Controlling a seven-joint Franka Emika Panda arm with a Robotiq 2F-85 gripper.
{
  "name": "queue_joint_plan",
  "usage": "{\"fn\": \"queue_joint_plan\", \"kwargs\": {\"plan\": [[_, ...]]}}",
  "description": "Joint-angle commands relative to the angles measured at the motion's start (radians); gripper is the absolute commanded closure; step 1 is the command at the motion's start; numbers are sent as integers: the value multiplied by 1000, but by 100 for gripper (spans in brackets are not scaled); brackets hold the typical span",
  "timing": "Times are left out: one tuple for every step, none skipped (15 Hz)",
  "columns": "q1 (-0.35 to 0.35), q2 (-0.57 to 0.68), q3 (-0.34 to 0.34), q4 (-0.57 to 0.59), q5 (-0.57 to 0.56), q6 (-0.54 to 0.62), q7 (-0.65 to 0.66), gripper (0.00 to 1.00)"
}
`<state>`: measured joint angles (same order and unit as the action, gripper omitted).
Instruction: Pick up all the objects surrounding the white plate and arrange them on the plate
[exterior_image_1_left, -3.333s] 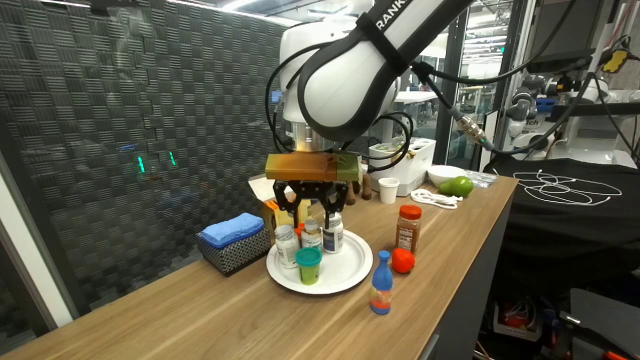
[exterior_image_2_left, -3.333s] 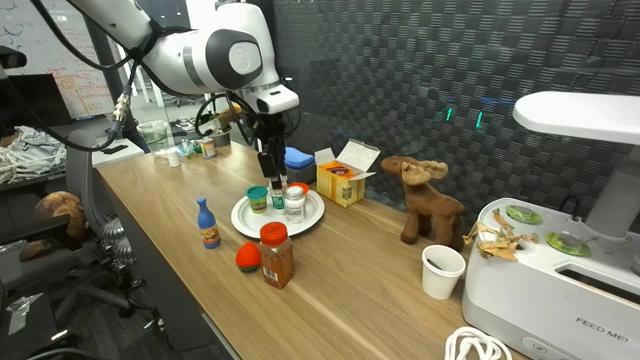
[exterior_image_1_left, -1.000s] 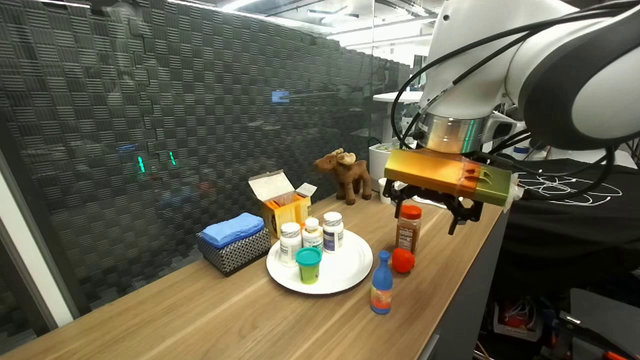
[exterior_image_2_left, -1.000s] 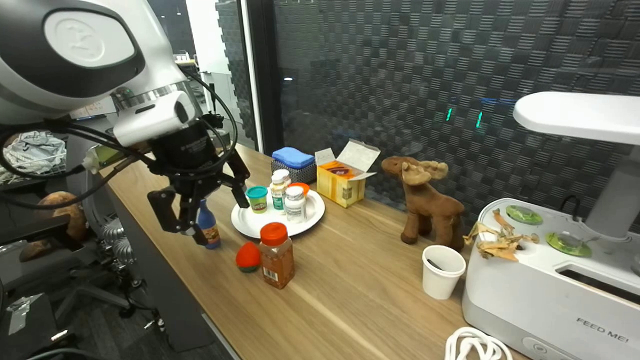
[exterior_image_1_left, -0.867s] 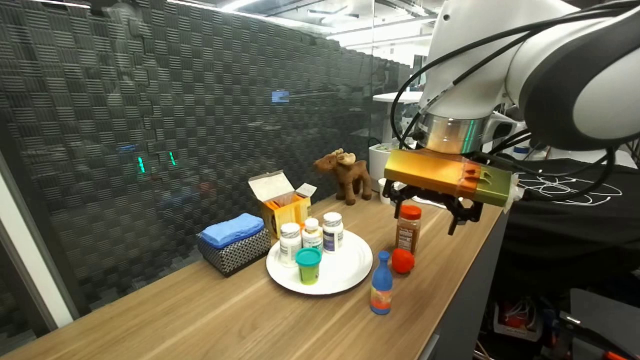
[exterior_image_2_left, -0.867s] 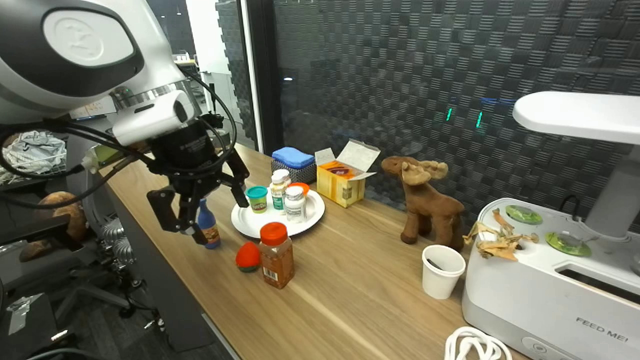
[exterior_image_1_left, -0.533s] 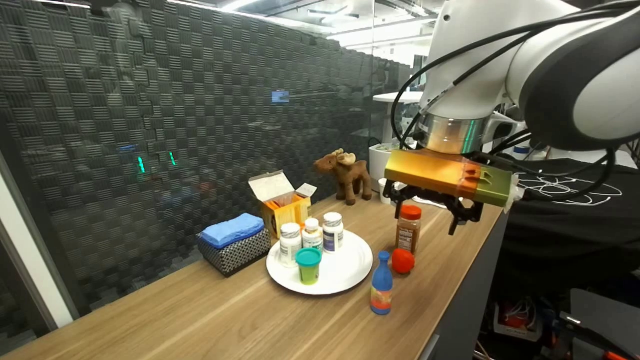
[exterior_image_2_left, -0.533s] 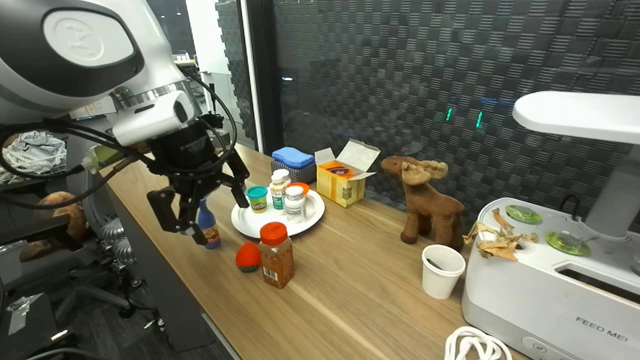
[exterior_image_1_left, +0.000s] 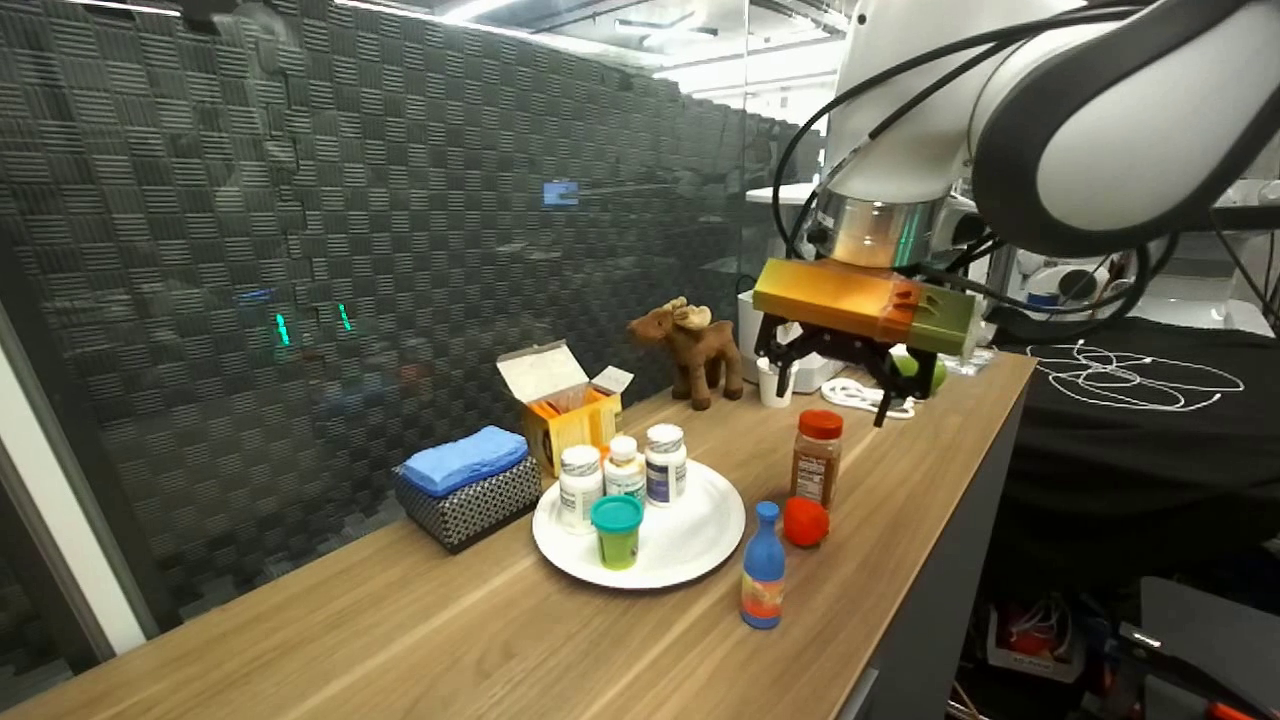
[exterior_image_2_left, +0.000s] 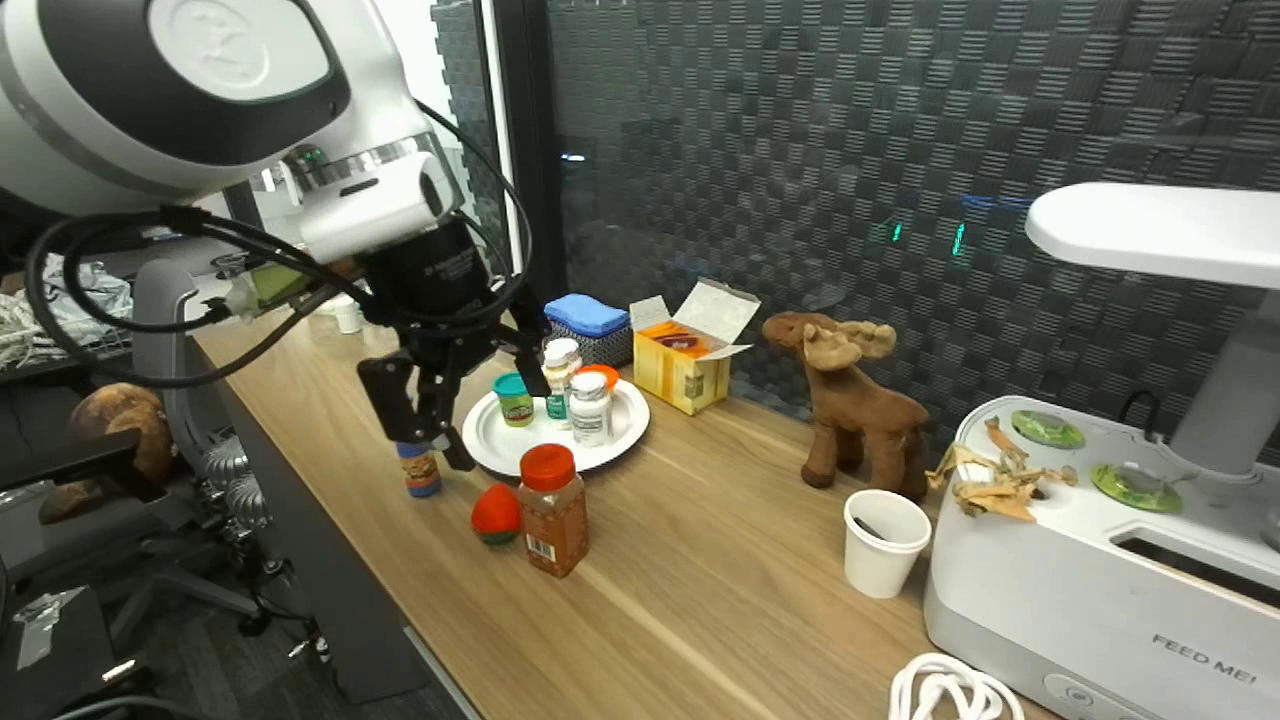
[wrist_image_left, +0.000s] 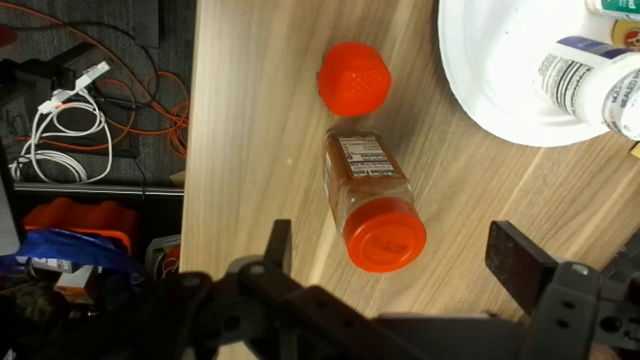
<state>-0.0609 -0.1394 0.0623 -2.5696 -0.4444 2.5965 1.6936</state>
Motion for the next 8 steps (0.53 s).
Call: {"fn": "queue_joint_plan", "kwargs": {"plan": [[-5, 54, -23, 72, 75, -13, -93, 0], [-2, 66, -31, 81, 104, -15, -118, 0], [1, 77, -37, 89, 131, -21, -142, 0], [5, 87, -40, 95, 156, -28, -163, 0], [6, 96, -42, 99, 169, -33, -173, 0], [6, 103, -43, 103, 171, -39, -173, 0], [6, 113, -46, 107, 173, -45, -177, 0], [7, 120, -47, 110, 171, -51, -170, 0]]}}
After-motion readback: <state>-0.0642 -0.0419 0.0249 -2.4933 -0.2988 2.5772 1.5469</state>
